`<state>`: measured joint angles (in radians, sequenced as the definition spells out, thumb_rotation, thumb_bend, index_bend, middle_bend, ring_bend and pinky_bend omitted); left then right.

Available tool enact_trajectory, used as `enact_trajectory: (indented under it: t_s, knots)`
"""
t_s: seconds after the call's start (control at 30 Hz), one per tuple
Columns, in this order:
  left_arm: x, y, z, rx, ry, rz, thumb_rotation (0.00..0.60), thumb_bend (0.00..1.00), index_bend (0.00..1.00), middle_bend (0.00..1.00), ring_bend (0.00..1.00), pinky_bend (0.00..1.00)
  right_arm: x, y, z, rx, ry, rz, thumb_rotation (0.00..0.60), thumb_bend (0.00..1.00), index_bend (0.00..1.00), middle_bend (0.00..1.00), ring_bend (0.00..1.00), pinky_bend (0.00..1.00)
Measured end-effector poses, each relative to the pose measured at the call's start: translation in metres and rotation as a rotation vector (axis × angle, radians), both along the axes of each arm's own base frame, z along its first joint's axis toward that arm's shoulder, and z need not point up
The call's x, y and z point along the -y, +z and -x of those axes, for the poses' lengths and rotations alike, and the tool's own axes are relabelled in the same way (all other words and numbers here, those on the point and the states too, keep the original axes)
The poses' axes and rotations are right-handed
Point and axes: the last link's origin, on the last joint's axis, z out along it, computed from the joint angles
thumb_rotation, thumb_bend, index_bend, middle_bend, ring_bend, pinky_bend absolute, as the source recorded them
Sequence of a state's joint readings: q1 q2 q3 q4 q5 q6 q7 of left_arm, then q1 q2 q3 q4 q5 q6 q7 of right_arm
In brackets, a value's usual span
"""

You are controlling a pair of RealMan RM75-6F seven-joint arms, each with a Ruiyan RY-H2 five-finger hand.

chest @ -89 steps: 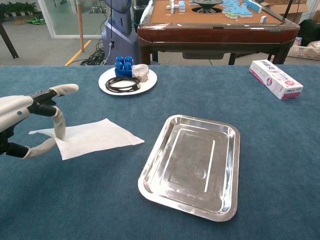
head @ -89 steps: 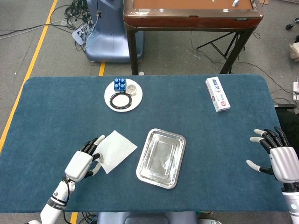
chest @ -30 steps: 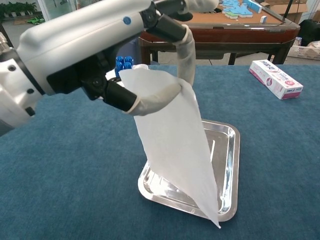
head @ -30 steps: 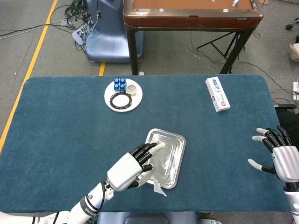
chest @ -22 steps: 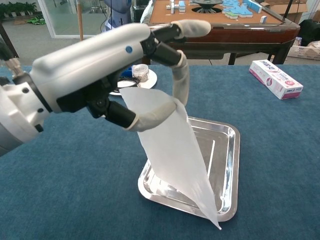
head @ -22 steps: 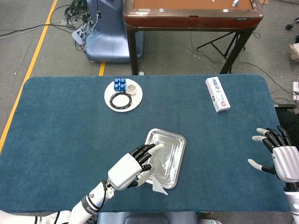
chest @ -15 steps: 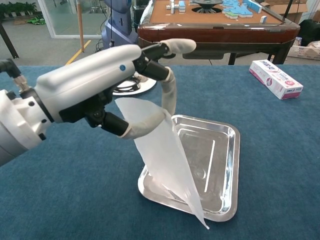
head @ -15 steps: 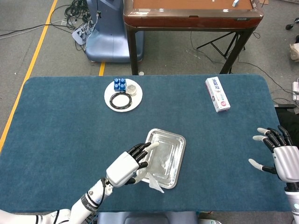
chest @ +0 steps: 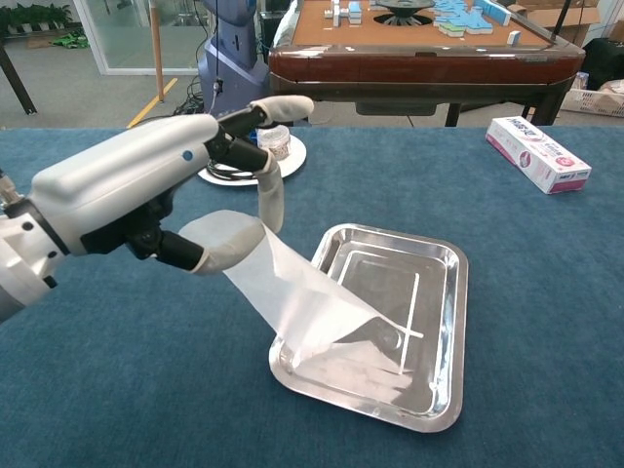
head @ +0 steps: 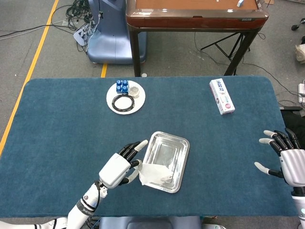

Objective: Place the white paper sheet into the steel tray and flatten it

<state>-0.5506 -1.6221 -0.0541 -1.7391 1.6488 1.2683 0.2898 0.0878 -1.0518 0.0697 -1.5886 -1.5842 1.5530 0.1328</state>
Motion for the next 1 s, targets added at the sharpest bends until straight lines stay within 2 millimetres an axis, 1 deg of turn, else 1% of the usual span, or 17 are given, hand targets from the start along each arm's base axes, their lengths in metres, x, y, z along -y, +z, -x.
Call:
enact_trajectory:
  t_s: [0.23, 0.5, 0.67, 0.8, 1.0]
  knots:
    - [0.008, 0.002, -0.002, 0.012, -0.029, 0.015, 0.6, 0.45, 0.66, 0.0, 0.0, 0.12, 0.0, -0.001, 0.0, -0.001, 0.002, -0.003, 0.6, 0.0, 0.34, 0.23, 0.14, 0.01]
    - [0.03, 0.0, -0.005, -0.026, -0.097, 0.059, 0.6, 0.45, 0.66, 0.0, 0.0, 0.12, 0.0, 0.002, 0.0, 0.005, 0.003, 0.005, 0.6, 0.0, 0.34, 0.23, 0.14, 0.01]
    - [0.038, -0.001, -0.008, -0.031, -0.141, 0.086, 0.6, 0.45, 0.66, 0.0, 0.0, 0.12, -0.001, 0.004, 0.0, 0.01, 0.004, 0.01, 0.6, 0.0, 0.34, 0.23, 0.14, 0.01]
    - [0.04, -0.001, -0.009, -0.019, -0.164, 0.1, 0.6, 0.45, 0.66, 0.0, 0.0, 0.12, -0.001, 0.004, 0.0, 0.01, 0.004, 0.008, 0.6, 0.0, 0.34, 0.23, 0.14, 0.0]
    - [0.036, -0.007, -0.013, -0.028, -0.158, 0.09, 0.6, 0.45, 0.66, 0.0, 0.0, 0.12, -0.001, 0.004, -0.001, 0.011, 0.007, 0.011, 0.6, 0.0, 0.34, 0.23, 0.14, 0.0]
